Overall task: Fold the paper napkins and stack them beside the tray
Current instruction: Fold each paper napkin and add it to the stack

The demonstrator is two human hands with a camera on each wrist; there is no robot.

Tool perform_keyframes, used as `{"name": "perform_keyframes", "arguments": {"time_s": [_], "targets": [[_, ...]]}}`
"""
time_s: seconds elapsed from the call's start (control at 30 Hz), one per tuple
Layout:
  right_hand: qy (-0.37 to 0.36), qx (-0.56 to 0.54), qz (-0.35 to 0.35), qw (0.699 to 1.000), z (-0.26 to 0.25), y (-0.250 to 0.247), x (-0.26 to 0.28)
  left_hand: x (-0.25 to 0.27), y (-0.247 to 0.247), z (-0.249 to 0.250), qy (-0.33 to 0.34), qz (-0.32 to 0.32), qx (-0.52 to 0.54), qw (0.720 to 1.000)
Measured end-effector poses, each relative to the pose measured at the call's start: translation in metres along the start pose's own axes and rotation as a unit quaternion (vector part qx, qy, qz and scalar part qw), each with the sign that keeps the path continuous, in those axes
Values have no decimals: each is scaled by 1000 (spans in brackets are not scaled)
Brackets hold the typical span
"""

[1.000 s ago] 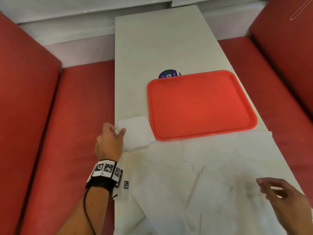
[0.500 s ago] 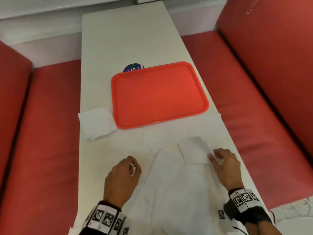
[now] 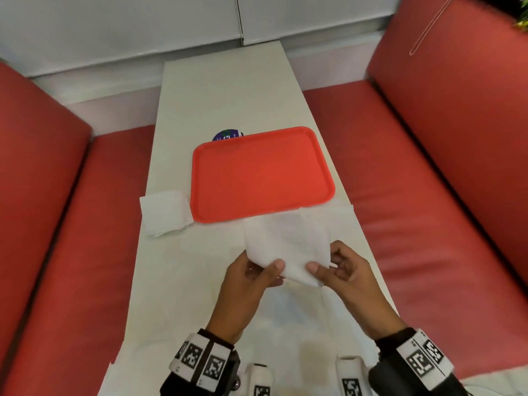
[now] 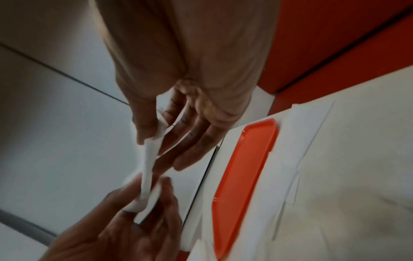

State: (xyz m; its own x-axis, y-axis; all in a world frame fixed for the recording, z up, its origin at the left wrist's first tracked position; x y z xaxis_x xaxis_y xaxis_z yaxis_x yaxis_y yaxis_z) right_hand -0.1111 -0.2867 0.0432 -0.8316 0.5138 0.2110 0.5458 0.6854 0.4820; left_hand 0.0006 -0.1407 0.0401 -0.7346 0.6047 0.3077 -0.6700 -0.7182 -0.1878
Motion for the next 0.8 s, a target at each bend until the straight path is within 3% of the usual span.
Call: {"name": "perform_keyframes", "arguments": {"time_s": [0.1, 0.27, 0.47, 0.63, 0.8], "targets": [[-4, -75, 20, 997, -7, -8, 5, 6, -1, 23, 77, 22, 57, 995], [-27, -128, 49, 990, -29, -25, 7, 18, 6, 30, 146, -13, 29, 989], [-39, -79, -1, 996, -55, -17, 14, 13, 14, 28, 96, -51, 95, 990], [-73, 40, -10, 996, -59, -4, 16, 16, 55, 41, 55, -129, -77, 987], [22, 29, 35, 999, -39, -18, 22, 14, 44, 43, 7, -44, 6, 999]]}}
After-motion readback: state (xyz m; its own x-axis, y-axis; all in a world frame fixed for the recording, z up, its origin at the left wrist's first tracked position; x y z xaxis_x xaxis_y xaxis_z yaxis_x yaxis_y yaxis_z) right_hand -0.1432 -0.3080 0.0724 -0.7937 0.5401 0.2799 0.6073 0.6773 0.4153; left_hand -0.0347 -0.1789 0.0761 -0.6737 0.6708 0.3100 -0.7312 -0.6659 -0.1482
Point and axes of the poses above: each hand's wrist, its own x-axis away from the middle knuckle, its own y-axis out of the palm, z = x × y, the point moved 10 cm from there along -x, towards the middle knuckle, and after that the axes turned 15 degrees about -x, right-handed, at the moved point
